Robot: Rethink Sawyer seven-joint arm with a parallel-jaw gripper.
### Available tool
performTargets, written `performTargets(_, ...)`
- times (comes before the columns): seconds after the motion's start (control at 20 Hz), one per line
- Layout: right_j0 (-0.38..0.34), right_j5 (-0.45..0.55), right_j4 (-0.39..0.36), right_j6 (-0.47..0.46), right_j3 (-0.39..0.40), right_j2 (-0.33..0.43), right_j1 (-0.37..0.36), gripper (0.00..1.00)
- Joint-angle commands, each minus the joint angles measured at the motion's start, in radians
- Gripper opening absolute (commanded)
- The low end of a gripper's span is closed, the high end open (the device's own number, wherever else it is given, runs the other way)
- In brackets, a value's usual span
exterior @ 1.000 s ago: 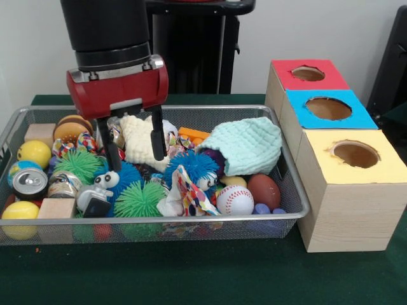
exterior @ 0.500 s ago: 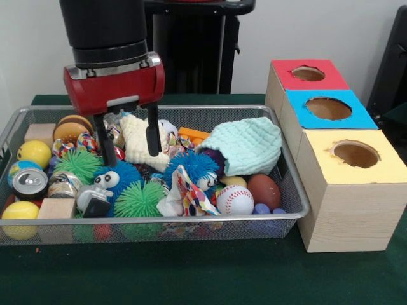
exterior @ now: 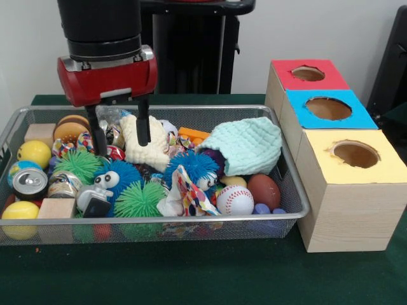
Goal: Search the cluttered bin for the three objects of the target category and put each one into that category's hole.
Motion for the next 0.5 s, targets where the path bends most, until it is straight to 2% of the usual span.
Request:
performTargets(0.05, 0.012, 0.169, -0.064, -0.275, -0.001, -0.019, -0.003, 1.0)
performTargets(0.4, 0.025, 0.204, -0.073, -0.244, -0.006, -0.019, -0.006, 1.0)
performTargets(0.5, 0.026, 0.199, -0.064, -0.223, 0.015, -0.016, -0.015, 1.0)
